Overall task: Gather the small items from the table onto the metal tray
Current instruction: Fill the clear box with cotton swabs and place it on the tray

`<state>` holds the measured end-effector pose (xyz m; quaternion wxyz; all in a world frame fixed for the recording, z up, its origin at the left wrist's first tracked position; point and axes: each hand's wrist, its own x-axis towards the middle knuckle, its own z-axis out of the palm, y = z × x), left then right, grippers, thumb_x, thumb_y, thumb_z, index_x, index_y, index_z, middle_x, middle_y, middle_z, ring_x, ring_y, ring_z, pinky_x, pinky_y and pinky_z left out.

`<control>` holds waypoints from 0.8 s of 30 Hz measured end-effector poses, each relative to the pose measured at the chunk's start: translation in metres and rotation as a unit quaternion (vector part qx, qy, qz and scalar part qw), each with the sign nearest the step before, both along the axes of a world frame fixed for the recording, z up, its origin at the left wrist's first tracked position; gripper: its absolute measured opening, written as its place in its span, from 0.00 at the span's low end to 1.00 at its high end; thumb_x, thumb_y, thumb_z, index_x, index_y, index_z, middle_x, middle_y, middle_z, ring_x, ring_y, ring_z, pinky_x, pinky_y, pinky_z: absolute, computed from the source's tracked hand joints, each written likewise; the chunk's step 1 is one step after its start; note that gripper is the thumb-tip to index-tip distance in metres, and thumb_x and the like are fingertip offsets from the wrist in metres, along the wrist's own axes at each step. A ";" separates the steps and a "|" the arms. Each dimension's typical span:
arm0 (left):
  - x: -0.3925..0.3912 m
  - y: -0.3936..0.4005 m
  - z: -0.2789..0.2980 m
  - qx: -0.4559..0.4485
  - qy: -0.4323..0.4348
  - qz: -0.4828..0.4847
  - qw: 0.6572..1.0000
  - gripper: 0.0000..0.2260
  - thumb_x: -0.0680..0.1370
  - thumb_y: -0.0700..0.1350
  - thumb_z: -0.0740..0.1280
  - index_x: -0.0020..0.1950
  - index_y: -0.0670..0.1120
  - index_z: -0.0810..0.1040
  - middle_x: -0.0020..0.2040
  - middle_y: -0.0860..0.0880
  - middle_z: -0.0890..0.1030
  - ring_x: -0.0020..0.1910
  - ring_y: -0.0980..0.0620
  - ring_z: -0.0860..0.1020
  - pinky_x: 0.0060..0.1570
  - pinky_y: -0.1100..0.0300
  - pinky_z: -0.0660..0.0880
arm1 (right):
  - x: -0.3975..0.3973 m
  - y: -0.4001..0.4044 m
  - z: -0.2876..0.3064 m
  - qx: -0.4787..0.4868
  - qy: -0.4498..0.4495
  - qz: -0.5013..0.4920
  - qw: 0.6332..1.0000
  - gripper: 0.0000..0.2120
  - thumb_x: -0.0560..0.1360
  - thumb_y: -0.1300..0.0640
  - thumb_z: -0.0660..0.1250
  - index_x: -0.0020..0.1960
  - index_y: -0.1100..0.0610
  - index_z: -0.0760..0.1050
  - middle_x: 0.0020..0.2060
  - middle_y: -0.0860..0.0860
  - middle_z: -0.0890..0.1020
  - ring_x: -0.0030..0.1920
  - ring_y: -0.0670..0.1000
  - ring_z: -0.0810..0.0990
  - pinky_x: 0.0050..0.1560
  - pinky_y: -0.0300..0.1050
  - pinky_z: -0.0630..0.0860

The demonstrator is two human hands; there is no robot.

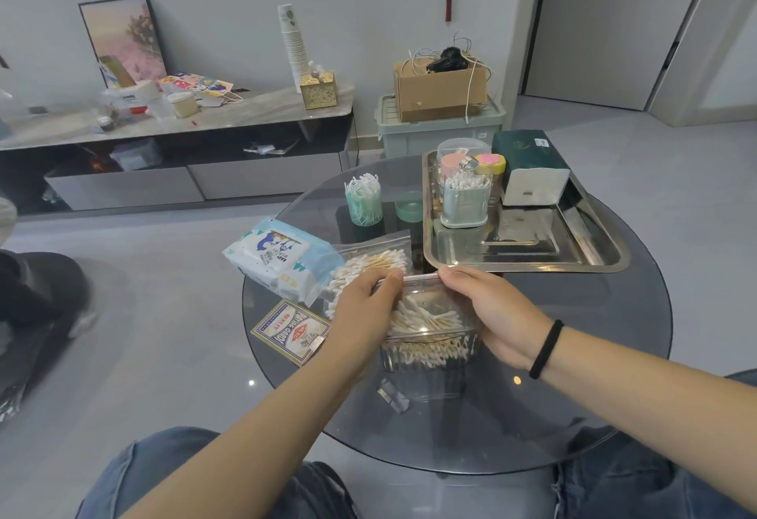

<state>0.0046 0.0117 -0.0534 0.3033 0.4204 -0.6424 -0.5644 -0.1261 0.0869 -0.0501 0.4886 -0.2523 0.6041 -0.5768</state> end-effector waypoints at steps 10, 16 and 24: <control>0.000 0.004 0.009 0.066 -0.032 -0.041 0.996 0.07 0.78 0.44 0.62 0.54 0.46 0.75 0.49 0.43 0.80 0.47 0.46 0.78 0.57 0.47 0.74 | -0.024 0.018 0.019 0.075 0.222 0.104 0.967 0.10 0.78 0.49 0.59 0.43 0.51 0.76 0.40 0.45 0.78 0.42 0.45 0.75 0.40 0.38 0.68; -0.041 -0.017 0.044 0.013 0.002 -0.059 0.998 0.12 0.78 0.48 0.64 0.58 0.44 0.74 0.47 0.48 0.80 0.45 0.51 0.80 0.47 0.57 0.77 | -0.059 0.011 0.047 0.006 0.263 0.028 0.964 0.10 0.76 0.46 0.60 0.44 0.49 0.77 0.43 0.45 0.82 0.45 0.44 0.79 0.44 0.41 0.73; -0.113 -0.049 0.048 -0.107 -0.041 -0.126 0.985 0.08 0.74 0.45 0.69 0.53 0.50 0.81 0.51 0.50 0.83 0.50 0.52 0.80 0.58 0.56 0.75 | -0.124 -0.009 0.037 -0.032 0.255 -0.041 0.966 0.10 0.77 0.56 0.62 0.57 0.51 0.76 0.58 0.53 0.79 0.61 0.53 0.76 0.65 0.53 0.70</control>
